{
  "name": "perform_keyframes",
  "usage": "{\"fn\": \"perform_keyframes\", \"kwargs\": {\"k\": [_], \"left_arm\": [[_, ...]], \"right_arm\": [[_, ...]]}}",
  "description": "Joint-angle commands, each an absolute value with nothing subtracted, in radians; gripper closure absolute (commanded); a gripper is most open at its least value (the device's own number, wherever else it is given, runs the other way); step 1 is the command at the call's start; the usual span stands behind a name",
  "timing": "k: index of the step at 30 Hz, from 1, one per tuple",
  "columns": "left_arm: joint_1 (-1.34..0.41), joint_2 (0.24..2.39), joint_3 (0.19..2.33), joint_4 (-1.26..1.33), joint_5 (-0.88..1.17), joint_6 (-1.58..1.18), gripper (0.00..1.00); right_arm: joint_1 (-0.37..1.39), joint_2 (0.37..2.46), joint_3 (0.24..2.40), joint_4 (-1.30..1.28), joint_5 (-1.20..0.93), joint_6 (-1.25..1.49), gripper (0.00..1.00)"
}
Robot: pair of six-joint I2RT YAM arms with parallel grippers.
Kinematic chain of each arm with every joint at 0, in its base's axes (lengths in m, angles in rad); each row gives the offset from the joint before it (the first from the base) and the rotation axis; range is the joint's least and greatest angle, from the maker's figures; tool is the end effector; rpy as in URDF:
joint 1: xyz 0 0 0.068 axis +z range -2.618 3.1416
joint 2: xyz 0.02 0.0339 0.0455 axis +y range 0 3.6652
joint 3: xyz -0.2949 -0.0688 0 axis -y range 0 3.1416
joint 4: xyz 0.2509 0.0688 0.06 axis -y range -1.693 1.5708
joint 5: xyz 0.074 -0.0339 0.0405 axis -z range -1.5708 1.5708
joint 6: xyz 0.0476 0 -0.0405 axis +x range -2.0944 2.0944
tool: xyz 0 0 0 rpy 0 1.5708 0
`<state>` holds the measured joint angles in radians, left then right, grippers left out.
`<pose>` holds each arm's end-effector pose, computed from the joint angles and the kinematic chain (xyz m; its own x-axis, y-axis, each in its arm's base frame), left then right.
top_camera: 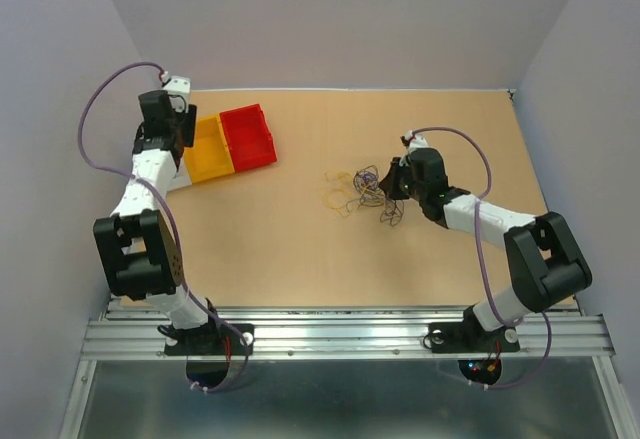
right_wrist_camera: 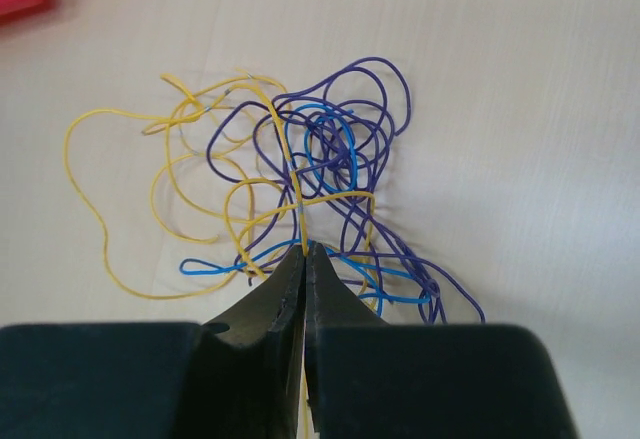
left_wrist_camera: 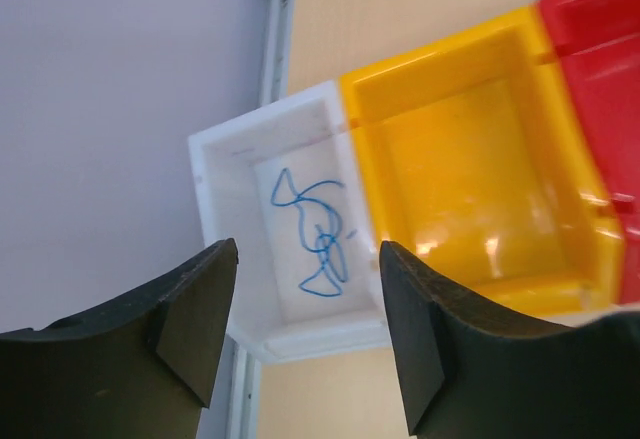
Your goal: Untangle the cables
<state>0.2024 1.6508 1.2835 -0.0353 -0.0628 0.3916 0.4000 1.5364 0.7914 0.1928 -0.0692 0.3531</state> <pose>0.4021 0.0856 0.3257 -0.4529 0.2959 -0.8410 -0.0912 0.9230 0.3739 0.3104 0.1348 0.2185 -0.6064 0.1181 -0.7863 -0.2483 0.9113 0.3284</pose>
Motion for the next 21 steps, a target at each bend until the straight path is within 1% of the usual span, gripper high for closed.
{"fn": "perform_keyframes", "kwargs": {"k": [1,2,3,6,7,10,11,12,13,16,18,21], "left_arm": [[0.03,1.476,1.203,-0.021,-0.069,0.419,0.3],[0.0,1.459,1.192,-0.025,-0.072,0.42,0.3],[-0.128,1.444,1.181,-0.025,-0.069,0.422,0.3],[-0.299,1.427,1.173,-0.023,-0.067,0.407,0.3],[-0.402,1.44,1.181,-0.003,-0.078,0.376,0.3],[-0.526,1.495,1.195,0.082,-0.066,0.353,0.28],[-0.575,1.515,1.221,0.095,-0.025,0.353,0.27],[-0.59,1.538,1.236,0.11,-0.005,0.35,0.27],[-0.6,1.584,1.249,0.136,0.077,0.35,0.26],[-0.609,1.684,1.296,0.179,0.17,0.337,0.22],[-0.609,1.736,1.328,0.178,0.181,0.322,0.21],[-0.609,1.787,1.296,0.196,0.221,0.322,0.21]], "right_arm": [[0.399,1.427,0.746,0.258,-0.12,0.322,0.95],[0.399,1.404,0.735,0.258,-0.124,0.322,0.94],[0.4,1.385,0.723,0.258,-0.126,0.321,0.94],[0.4,1.304,0.681,0.265,-0.179,0.316,0.94],[0.4,1.263,0.661,0.274,-0.214,0.316,0.94],[0.4,1.21,0.629,0.313,-0.268,0.316,0.94],[0.4,1.181,0.612,0.319,-0.281,0.318,0.94],[0.402,1.168,0.606,0.319,-0.285,0.318,0.94],[0.4,1.157,0.6,0.321,-0.291,0.319,0.94],[0.4,1.118,0.583,0.316,-0.276,0.324,0.94],[0.4,1.108,0.577,0.314,-0.272,0.325,0.94],[0.4,1.108,0.575,0.308,-0.267,0.322,0.94]]}}
